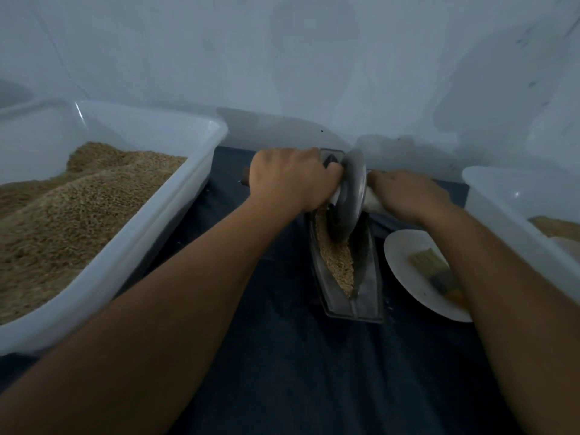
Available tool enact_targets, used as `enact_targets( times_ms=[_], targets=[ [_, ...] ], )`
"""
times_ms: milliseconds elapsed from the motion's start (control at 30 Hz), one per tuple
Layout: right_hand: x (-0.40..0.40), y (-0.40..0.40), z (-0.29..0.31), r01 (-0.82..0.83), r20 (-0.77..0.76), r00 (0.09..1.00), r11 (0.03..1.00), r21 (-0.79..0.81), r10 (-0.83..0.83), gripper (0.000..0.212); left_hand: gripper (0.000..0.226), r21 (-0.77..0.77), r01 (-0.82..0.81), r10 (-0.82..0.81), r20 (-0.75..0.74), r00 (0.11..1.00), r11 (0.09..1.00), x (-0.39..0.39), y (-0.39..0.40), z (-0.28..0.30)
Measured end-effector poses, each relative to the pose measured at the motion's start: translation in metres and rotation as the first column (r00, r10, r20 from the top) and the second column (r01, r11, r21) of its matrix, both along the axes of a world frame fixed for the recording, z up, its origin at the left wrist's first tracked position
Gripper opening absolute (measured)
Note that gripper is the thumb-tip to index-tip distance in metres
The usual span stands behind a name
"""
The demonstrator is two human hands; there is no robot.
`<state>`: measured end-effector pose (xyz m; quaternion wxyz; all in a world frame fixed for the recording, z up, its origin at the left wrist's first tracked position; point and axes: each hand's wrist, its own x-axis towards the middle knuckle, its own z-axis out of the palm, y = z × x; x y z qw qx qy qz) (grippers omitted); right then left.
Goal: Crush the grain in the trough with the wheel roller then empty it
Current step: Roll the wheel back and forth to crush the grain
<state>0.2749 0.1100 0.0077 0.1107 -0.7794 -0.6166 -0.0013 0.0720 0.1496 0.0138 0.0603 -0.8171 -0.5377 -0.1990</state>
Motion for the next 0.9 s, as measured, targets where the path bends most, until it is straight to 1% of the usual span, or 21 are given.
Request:
enact_targets(
  times_ms=[100,233,367,467,600,733,900],
  targets=[
    [-0.005,-0.009,-0.001,0.026,0.004,1.0,0.999,0.024,-0.027,0.062,0.049,0.017,0.0,0.0,0.001,1.0,1.0,-0.002,-0.005,-0.002],
    [-0.011,-0.018,-0.003,0.052,0.034,0.998,0.997,0.062,-0.054,0.061,0.051,0.046,-0.004,0.003,0.019,1.0,0.999,-0.005,-0.011,-0.006],
    [-0.018,-0.03,-0.002,0.037,0.061,0.997,0.994,0.106,-0.044,0.061,0.045,0.057,-0.001,0.0,0.014,1.0,0.998,-0.007,-0.019,-0.008],
    [-0.019,-0.039,-0.004,0.008,0.095,0.995,0.995,0.097,-0.017,0.058,0.037,0.107,0.027,-0.028,0.012,1.0,0.994,-0.008,-0.025,-0.01],
    [-0.021,-0.046,-0.006,-0.009,0.112,0.994,0.993,0.12,-0.004,0.058,0.033,0.158,0.046,-0.052,0.035,0.998,0.986,-0.009,-0.027,-0.013],
    [-0.021,-0.046,-0.007,0.004,0.083,0.996,0.991,0.135,-0.016,0.061,0.032,0.176,0.047,-0.053,0.032,0.998,0.983,-0.008,-0.027,-0.014],
    [-0.019,-0.039,-0.006,0.012,0.075,0.997,0.989,0.147,-0.024,0.062,0.038,0.175,0.034,-0.04,0.032,0.999,0.984,-0.006,-0.021,-0.014]
  ],
)
